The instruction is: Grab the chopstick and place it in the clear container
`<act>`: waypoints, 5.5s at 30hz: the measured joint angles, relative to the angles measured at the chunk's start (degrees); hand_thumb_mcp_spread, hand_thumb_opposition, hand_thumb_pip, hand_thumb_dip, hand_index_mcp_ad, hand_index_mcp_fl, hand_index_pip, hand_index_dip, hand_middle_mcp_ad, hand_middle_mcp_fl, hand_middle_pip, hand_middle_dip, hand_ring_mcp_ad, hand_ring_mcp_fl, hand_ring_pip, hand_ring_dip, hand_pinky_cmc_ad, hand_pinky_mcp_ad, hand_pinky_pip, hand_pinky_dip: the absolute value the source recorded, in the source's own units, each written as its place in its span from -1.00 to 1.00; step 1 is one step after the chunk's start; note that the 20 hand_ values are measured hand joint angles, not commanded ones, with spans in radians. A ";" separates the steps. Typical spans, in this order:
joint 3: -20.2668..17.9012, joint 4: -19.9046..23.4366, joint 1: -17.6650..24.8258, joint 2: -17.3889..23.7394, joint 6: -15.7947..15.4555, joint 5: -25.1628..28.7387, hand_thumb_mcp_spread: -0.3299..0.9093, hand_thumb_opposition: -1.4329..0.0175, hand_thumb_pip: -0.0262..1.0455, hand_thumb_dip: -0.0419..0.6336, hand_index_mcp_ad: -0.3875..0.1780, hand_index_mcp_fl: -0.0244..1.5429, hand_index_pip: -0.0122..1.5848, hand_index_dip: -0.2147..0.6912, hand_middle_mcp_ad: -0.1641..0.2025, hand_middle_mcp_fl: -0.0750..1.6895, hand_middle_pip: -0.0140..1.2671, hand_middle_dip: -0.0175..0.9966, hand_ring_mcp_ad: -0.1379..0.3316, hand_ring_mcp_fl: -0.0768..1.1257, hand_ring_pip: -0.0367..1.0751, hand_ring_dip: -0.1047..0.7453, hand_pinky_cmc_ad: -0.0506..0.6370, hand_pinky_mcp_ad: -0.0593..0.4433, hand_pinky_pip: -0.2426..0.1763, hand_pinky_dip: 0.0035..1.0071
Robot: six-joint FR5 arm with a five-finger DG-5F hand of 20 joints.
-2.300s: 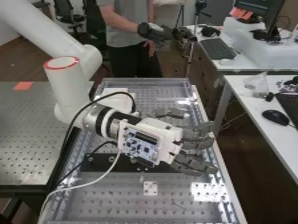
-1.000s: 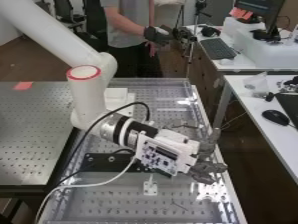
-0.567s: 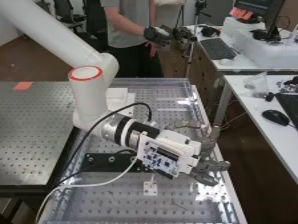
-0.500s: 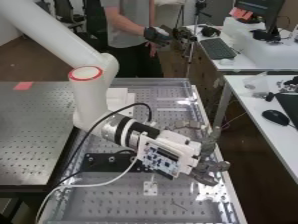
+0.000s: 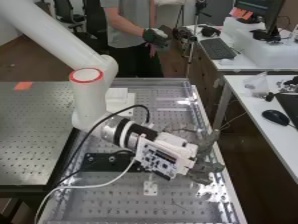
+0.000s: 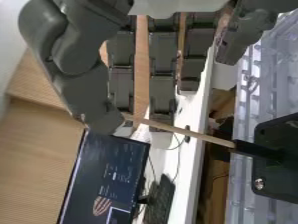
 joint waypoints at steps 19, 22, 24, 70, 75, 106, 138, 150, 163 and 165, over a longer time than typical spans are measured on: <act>1.36 -1.40 0.19 -1.36 1.39 0.19 0.27 -0.15 0.52 0.09 -0.12 -0.52 0.53 -0.66 0.40 -0.05 -0.29 -0.03 0.02 -0.36 -0.79 -0.02 -0.10 0.07 -0.37 -0.28; 1.57 -1.72 0.18 -1.55 1.45 0.33 0.27 -0.15 0.52 0.09 -0.14 -0.54 0.58 -0.66 0.38 -0.06 -0.26 -0.03 0.02 -0.36 -0.79 -0.02 -0.12 0.07 -0.37 -0.28; 1.64 -1.87 0.16 -1.61 1.43 0.31 0.27 -0.15 0.52 0.09 -0.14 -0.58 0.63 -0.66 0.38 -0.07 -0.23 -0.03 0.03 -0.36 -0.79 -0.02 -0.10 0.07 -0.37 -0.28; 2.57 -3.77 -0.71 -1.80 0.05 -0.60 0.30 -0.19 0.44 0.09 -0.14 -0.39 0.50 -0.66 0.39 0.06 -0.11 -0.03 0.02 -0.19 -0.80 -0.01 -0.05 0.07 -0.36 -0.38; 2.75 -3.49 -0.73 -1.87 0.11 -0.36 0.30 -0.19 0.44 0.07 -0.14 -0.37 0.54 -0.66 0.39 0.06 -0.11 -0.03 0.02 -0.19 -0.80 -0.01 -0.03 0.07 -0.36 -0.38; 3.17 -4.25 -1.13 -1.97 -0.59 -2.09 0.32 -0.22 0.42 0.09 -0.20 -0.32 0.53 -0.66 0.33 0.06 -0.11 -0.02 -0.05 -0.16 -0.79 0.03 0.06 0.06 -0.24 -0.48; 3.88 -6.37 -0.73 -2.34 -2.40 -3.98 0.31 -0.05 0.43 0.04 -0.19 -0.60 0.58 -0.66 0.33 -0.14 -0.09 -0.02 -0.04 -0.33 -0.79 0.03 0.05 0.06 -0.23 -0.40; 2.64 -5.94 -0.73 -1.65 -2.28 -2.66 0.31 -0.06 0.35 -0.10 -0.19 -0.68 0.58 -0.66 0.34 -0.20 -0.06 -0.03 -0.04 -0.38 -0.77 0.03 0.05 0.08 -0.20 -0.26; 2.58 -6.41 -0.63 -1.35 -3.60 -3.49 0.30 -0.06 0.40 -0.10 -0.19 -0.78 0.55 -0.66 0.34 -0.26 -0.05 -0.03 -0.05 -0.43 -0.73 0.03 0.00 0.03 -0.24 -0.21; 2.71 -6.60 -0.54 -1.33 -4.08 -3.50 0.27 -0.06 0.40 -0.10 -0.19 -0.78 0.55 -0.66 0.34 -0.26 -0.05 -0.03 -0.06 -0.45 -0.73 0.03 0.00 0.01 -0.28 -0.21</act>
